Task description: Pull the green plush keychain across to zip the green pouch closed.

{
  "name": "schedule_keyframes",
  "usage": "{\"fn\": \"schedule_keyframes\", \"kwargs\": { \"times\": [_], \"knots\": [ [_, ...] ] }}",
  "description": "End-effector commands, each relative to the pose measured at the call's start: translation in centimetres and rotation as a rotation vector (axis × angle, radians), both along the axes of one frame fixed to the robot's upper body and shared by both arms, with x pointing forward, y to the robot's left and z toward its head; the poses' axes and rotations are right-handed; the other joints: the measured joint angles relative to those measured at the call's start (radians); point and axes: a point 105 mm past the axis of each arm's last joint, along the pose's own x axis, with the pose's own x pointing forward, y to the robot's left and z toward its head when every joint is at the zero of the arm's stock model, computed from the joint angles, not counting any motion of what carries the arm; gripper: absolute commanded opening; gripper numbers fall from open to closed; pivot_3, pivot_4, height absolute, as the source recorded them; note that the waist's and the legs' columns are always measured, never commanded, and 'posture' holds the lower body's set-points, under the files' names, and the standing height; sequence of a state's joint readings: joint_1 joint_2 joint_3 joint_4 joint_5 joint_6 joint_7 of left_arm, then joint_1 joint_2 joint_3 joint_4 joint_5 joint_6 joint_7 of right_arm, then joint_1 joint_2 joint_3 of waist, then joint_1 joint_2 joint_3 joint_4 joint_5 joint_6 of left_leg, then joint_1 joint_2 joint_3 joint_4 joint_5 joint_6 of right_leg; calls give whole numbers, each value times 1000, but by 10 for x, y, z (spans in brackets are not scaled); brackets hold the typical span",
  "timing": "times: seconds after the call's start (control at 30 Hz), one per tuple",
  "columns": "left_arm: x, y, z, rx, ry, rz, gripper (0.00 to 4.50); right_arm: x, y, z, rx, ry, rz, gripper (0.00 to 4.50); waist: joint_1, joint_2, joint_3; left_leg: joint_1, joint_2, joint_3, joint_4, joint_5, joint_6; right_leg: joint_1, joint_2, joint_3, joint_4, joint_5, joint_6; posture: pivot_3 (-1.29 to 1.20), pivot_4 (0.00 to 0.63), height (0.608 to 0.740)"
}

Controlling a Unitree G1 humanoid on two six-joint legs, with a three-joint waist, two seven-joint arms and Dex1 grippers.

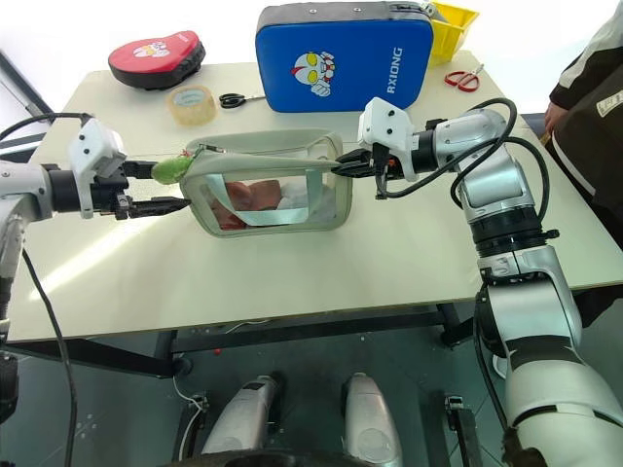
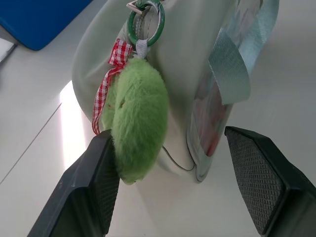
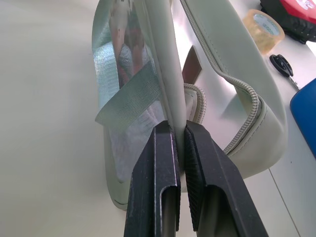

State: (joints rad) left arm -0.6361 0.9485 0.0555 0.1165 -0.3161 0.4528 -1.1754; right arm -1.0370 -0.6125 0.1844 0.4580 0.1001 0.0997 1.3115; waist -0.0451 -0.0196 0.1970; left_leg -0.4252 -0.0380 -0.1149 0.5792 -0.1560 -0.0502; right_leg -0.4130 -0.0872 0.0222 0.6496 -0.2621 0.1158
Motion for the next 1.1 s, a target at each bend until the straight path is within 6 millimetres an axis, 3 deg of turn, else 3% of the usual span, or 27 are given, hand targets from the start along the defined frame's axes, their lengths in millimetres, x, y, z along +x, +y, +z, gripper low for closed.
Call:
{"fn": "schedule_keyframes", "kwargs": {
  "times": [0.03, 0.07, 0.13, 0.3, 0.33, 0.63, 0.87, 0.97, 1.1],
  "knots": [
    [0, 4, 19, -7, -69, 12, 3096, -2, 4, 16, 10, -58, 22, 0, -1, 0, 0, 0, 0, 0, 0, 0, 0, 0, 0, 0, 0, 0, 0, 0, 150, 740],
    [1, 4, 20, -7, -75, 14, 3096, -2, 4, 16, 10, -58, 22, 0, -1, 0, 0, 0, 0, 0, 0, 0, 0, 0, 0, 0, 0, 0, 0, 0, 150, 740],
    [3, 5, 23, -12, -89, 24, 2602, -2, 3, 15, 8, -58, 21, 0, -1, 0, 0, 0, 0, 0, 0, 0, 0, 0, 0, 0, 0, 0, 0, 0, 150, 740],
    [4, 6, 38, -33, -117, 26, 283, -2, 2, 16, 9, -59, 16, 0, 0, 0, 0, 0, 0, 0, 0, 0, 0, 0, 0, 0, 0, 0, 0, 0, 150, 740],
    [4, 7, 40, -31, -123, 28, 38, -2, 2, 16, 9, -60, 15, 0, 0, 0, 0, 0, 0, 0, 0, 0, 0, 0, 0, 0, 0, 0, 0, 0, 150, 740],
    [9, -2, 60, -39, -192, 5, 38, 0, 1, 17, 7, -70, 6, 0, 0, 0, 0, 0, 0, 0, 0, 0, 0, 0, 0, 0, 0, 0, 0, 0, 150, 740],
    [19, -27, 71, 74, -351, -72, 38, 2, 2, 16, 10, -73, 4, 0, 0, 0, 0, 0, 0, 0, 0, 0, 0, 0, 0, 0, 0, 0, 0, 0, 150, 740],
    [23, -41, 65, 177, -413, -134, 38, 3, 2, 17, 11, -75, 6, 0, 0, 0, 0, 0, 0, 0, 0, 0, 0, 0, 0, 0, 0, 0, 0, 0, 150, 740],
    [27, -59, 53, 190, -405, -203, 38, 3, 3, 16, 12, -77, 9, 0, 0, 0, 0, 0, 0, 0, 0, 0, 0, 0, 0, 0, 0, 0, 0, 0, 150, 740]
  ]
}}
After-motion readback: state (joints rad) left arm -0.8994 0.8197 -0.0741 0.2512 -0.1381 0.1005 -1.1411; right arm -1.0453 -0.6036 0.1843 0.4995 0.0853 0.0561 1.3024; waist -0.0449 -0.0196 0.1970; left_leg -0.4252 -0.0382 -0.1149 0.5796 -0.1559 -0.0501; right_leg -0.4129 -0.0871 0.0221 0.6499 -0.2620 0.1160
